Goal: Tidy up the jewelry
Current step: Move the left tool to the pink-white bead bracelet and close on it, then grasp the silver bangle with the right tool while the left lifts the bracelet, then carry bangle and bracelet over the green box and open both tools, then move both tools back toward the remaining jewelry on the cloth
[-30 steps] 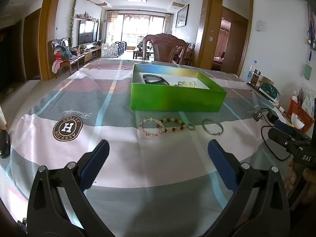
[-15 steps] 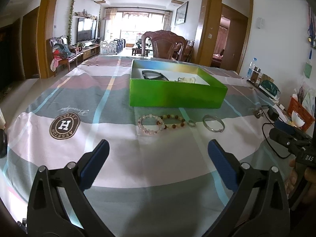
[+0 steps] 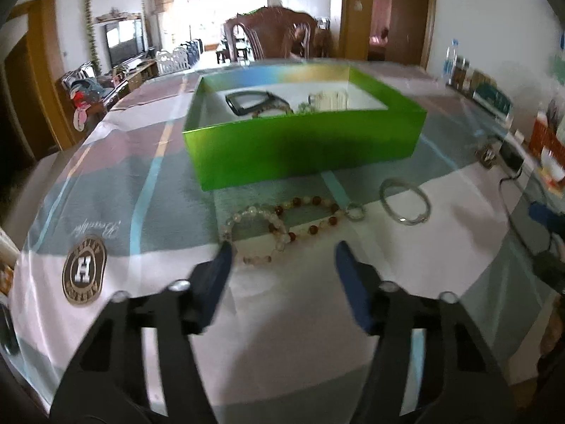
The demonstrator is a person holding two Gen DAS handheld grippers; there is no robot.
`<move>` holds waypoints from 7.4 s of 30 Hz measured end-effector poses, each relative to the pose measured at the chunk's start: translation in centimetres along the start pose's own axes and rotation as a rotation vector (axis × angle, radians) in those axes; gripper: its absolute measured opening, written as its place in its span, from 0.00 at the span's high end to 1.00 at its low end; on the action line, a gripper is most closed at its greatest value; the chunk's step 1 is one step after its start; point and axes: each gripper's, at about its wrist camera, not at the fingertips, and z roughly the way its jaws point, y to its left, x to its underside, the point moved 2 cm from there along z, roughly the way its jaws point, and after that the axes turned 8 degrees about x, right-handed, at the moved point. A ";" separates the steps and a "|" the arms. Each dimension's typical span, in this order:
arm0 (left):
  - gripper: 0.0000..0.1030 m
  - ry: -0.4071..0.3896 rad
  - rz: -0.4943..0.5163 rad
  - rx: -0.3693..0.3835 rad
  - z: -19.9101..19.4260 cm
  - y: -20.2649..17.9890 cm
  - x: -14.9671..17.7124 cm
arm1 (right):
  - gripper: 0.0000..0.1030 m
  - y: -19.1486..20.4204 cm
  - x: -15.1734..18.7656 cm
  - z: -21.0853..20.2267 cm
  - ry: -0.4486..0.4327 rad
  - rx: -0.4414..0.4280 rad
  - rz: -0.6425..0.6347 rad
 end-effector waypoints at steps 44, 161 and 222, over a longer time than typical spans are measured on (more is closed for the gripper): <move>0.92 -0.214 -0.216 0.155 -9.6 3.4 4.5 | 0.43 3.6 -3.7 12.4 0.273 0.054 -0.195; 0.04 -0.227 -0.159 -0.066 -10.3 0.6 5.2 | 0.03 2.8 -1.6 -3.2 -0.152 0.050 -0.121; 0.04 -0.166 -0.176 -0.018 -7.7 -0.4 6.1 | 0.24 6.5 -4.2 8.9 0.201 -0.033 -0.312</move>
